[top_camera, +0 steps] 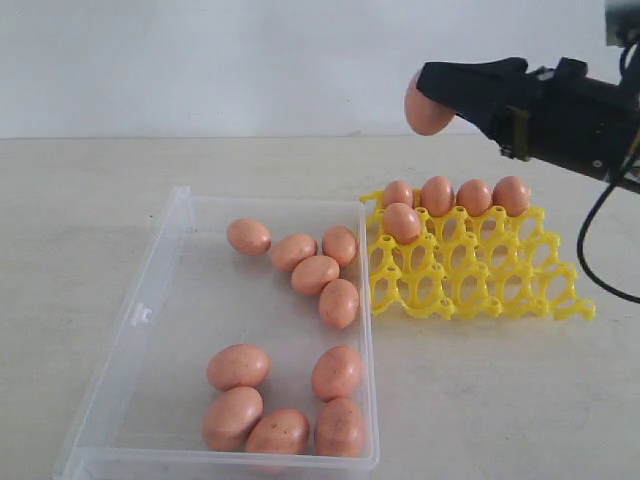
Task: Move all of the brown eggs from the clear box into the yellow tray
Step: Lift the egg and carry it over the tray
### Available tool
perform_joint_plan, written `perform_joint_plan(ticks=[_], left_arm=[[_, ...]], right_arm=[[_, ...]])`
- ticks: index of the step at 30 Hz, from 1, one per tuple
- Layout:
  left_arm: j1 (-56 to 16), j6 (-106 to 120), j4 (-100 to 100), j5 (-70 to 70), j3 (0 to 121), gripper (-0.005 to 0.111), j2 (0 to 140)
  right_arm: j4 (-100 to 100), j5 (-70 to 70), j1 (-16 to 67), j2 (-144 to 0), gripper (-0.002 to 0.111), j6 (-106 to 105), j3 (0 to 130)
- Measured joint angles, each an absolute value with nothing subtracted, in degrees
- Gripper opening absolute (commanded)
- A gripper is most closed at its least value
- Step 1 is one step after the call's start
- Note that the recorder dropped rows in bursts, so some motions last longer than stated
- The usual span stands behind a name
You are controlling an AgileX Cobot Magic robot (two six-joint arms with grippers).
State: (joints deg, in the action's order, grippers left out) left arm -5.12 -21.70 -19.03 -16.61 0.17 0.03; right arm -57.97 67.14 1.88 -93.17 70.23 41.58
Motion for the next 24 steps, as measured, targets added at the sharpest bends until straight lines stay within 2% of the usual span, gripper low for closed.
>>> perform_joint_plan(ticks=[6,12,19,24], left_arm=[[-5.1,-21.7,-19.0,-16.6,0.2,0.001,0.0],[-5.1,-21.7,-19.0,-16.6,0.2,0.001,0.0],[-5.1,-21.7,-19.0,-16.6,0.2,0.001,0.0],[-5.1,-21.7,-19.0,-16.6,0.2,0.001,0.0]], right_arm=[[-63.5,68.6,-4.0,-93.2,0.000,76.5,41.5],[-65.2,68.3,-4.1,-93.2,0.000,67.6,41.5],[-73.8,54.6,-4.1,-93.0,0.000,63.0,41.5],[-64.3,50.0,-4.1,-93.0,0.000,50.4,42.5]])
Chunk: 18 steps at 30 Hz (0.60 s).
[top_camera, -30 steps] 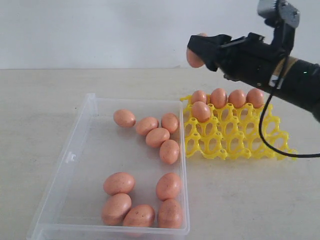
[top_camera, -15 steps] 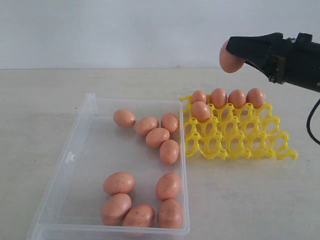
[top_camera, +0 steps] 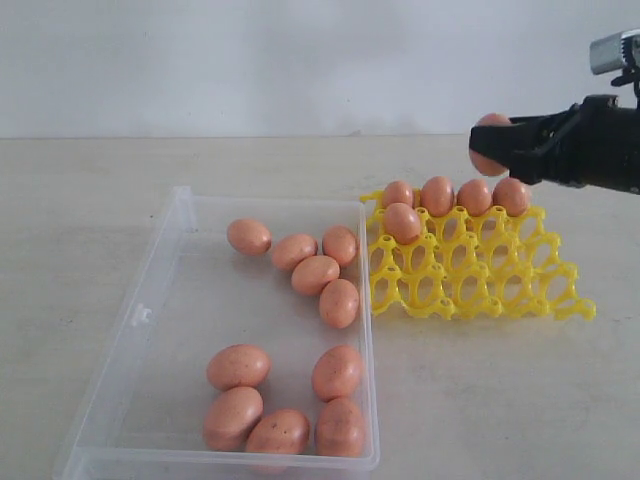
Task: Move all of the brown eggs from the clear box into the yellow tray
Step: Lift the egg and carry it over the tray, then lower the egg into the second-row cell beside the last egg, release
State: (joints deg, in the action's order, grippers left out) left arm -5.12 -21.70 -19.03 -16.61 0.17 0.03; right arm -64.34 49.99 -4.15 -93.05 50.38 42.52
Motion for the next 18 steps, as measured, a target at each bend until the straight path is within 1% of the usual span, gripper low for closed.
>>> perform_joint_plan(ticks=[4,8,18], left_arm=[[-5.1,-21.7,-19.0,-16.6,0.2,0.001,0.0],[-5.1,-21.7,-19.0,-16.6,0.2,0.001,0.0],[-5.1,-21.7,-19.0,-16.6,0.2,0.001,0.0]], right_arm=[[-64.9,49.9,-4.1,-95.5,0.000,48.0,46.3],[-67.3,50.7,-4.1,-101.0,0.000,48.0,48.5],[-68.6,50.9,-4.1,-108.0,0.000,48.0,49.6]])
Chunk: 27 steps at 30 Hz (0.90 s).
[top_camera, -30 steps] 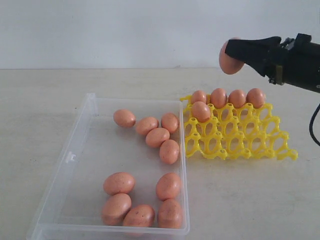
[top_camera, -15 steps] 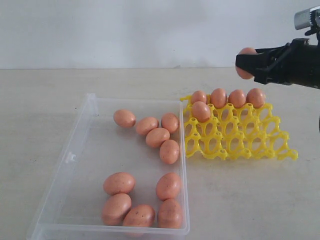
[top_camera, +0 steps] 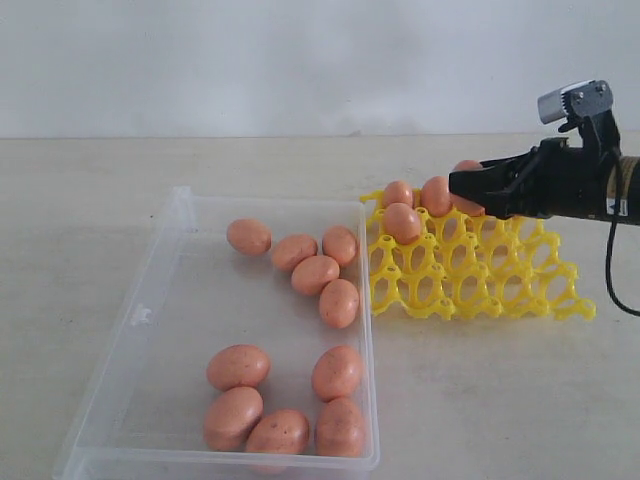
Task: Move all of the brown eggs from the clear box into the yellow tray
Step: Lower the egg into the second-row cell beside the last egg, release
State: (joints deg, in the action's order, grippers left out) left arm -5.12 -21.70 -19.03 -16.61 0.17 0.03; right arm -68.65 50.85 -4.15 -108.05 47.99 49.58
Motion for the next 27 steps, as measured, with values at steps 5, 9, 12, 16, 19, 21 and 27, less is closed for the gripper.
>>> perform_joint_plan(ticks=[5,9,12,16,19,21,27], left_arm=[[-5.1,-21.7,-19.0,-16.6,0.2,0.001,0.0],[-5.1,-21.7,-19.0,-16.6,0.2,0.001,0.0],[-5.1,-21.7,-19.0,-16.6,0.2,0.001,0.0],[-5.1,-21.7,-19.0,-16.6,0.2,0.001,0.0],[-5.1,-21.7,-19.0,-16.6,0.2,0.001,0.0],[-5.1,-21.7,-19.0,-16.6,0.2,0.001,0.0],[-5.1,-21.7,-19.0,-16.6,0.2,0.001,0.0]], right_arm=[[-68.5,51.1,-3.9,-111.0,0.000,46.2,49.7],[-68.3,51.3,-3.6,-113.6,0.000,45.4,51.2],[-67.9,52.0,-3.4,-114.8,0.000,45.2,52.0],[-67.1,52.7,-3.4,-116.0,0.000,45.1,53.0],[-67.0,53.4,-3.4,-116.7,0.000,44.6,53.7],[-67.0,53.8,-3.4,-117.4,0.000,44.1,54.2],[-66.8,54.3,-3.4,-118.9,0.000,42.5,55.7]])
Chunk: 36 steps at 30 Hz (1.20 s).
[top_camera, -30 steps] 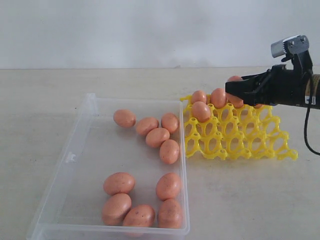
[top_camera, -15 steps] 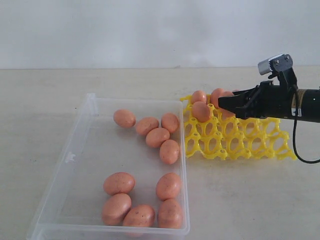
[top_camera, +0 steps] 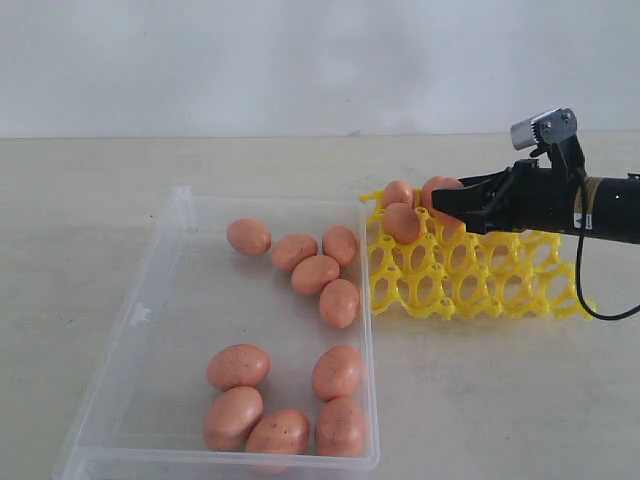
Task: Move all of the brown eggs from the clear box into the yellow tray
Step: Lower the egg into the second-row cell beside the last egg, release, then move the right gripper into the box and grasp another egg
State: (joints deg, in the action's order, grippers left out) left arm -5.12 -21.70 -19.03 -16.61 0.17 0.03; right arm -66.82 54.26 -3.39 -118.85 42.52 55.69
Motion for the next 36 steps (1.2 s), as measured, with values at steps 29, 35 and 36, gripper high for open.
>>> perform_joint_plan(ticks=[29,35,36], left_arm=[[-5.1,-21.7,-19.0,-16.6,0.2,0.001,0.0],[-5.1,-21.7,-19.0,-16.6,0.2,0.001,0.0],[-5.1,-21.7,-19.0,-16.6,0.2,0.001,0.0]], right_arm=[[-62.0,58.3,-3.4,-120.0,0.041,43.9,55.9],[-65.4,57.0,8.4,-111.7,0.000,46.8,59.4],[-70.7,48.9,16.5,-110.2,0.000,46.4,63.0]])
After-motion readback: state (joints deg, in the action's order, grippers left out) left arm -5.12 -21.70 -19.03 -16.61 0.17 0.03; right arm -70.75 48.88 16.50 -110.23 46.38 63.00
